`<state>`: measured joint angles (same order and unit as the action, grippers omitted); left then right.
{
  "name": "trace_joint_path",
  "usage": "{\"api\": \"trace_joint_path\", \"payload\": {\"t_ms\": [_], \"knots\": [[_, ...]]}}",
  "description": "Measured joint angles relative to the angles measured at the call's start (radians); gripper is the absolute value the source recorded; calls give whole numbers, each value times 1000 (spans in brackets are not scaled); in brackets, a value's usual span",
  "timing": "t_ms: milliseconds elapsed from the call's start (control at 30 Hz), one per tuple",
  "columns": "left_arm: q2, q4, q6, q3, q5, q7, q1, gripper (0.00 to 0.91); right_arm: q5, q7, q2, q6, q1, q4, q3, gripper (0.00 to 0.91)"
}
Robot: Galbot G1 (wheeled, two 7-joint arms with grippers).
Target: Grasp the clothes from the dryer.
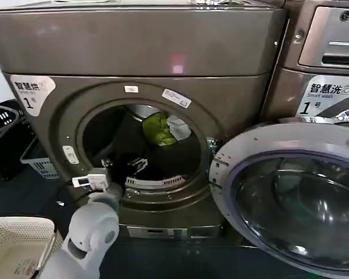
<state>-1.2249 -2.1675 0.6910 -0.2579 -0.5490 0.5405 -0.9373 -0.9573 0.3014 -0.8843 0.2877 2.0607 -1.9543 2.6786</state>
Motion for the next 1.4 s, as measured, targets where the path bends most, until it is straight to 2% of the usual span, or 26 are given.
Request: {"api": "trace_joint_path", "payload": {"t_ms": [600,1400], "knots": [[-22,103,-26,42,10,-4,81,907,-7,-12,0,1,6,-7,9,907],[-125,628,-176,204,65,-49,434,907,-6,-34,16,-11,0,1,8,907]]}}
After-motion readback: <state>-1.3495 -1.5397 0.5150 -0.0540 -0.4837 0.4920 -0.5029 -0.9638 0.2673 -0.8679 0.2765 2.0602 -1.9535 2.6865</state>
